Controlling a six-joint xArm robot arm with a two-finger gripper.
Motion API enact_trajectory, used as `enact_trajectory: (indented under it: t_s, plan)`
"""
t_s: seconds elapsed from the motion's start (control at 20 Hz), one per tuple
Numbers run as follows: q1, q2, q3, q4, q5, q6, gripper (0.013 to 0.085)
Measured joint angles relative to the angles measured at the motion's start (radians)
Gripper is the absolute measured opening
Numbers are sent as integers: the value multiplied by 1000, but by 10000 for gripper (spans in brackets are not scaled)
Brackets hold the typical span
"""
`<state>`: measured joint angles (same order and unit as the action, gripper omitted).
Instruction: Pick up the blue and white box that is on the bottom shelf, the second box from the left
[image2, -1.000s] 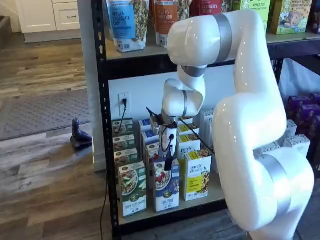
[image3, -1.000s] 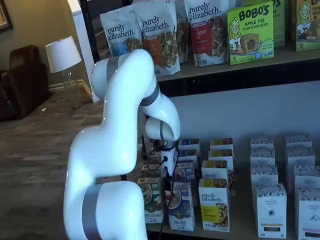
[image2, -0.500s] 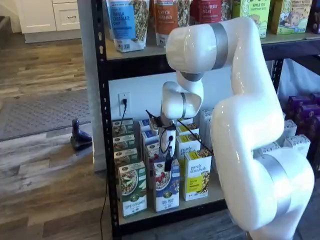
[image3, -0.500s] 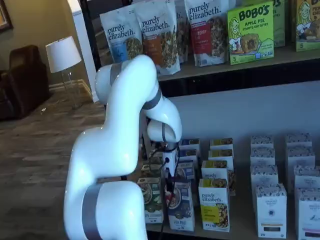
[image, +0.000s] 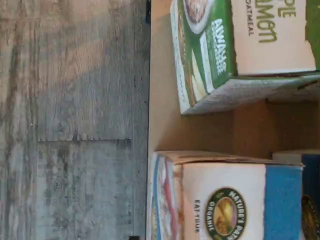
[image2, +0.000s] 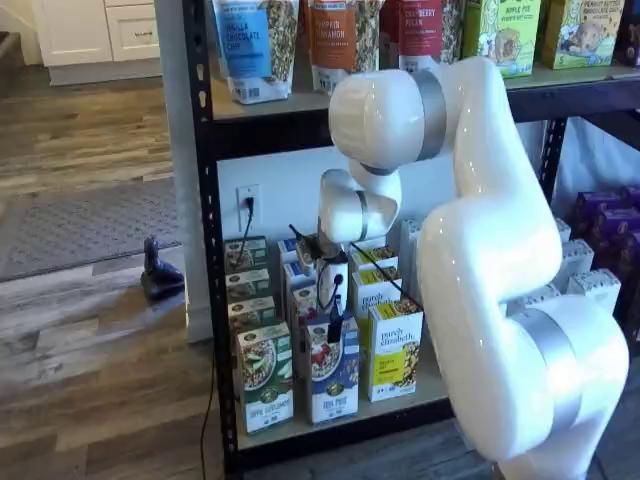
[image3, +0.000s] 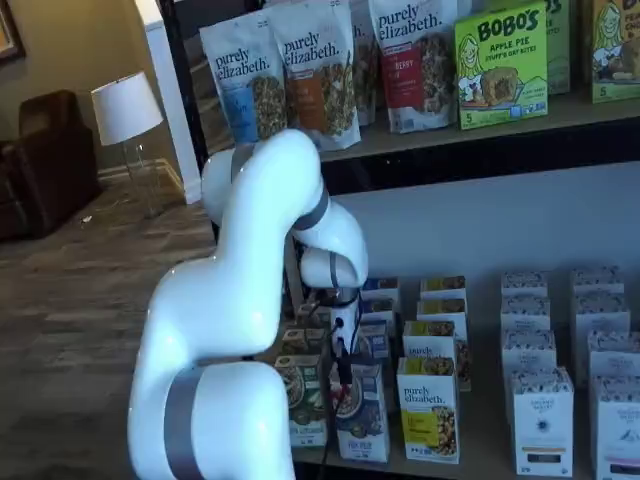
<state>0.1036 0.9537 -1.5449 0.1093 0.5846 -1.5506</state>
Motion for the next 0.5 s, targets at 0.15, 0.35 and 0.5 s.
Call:
enact_trajectory:
  t_s: [0.15,0.35,0.5]
  plan:
    - [3,43,-54,-34,16,31,850]
    - [5,85,-106,-73,39,66,850]
    - [5,106,-133,-99,59,87,850]
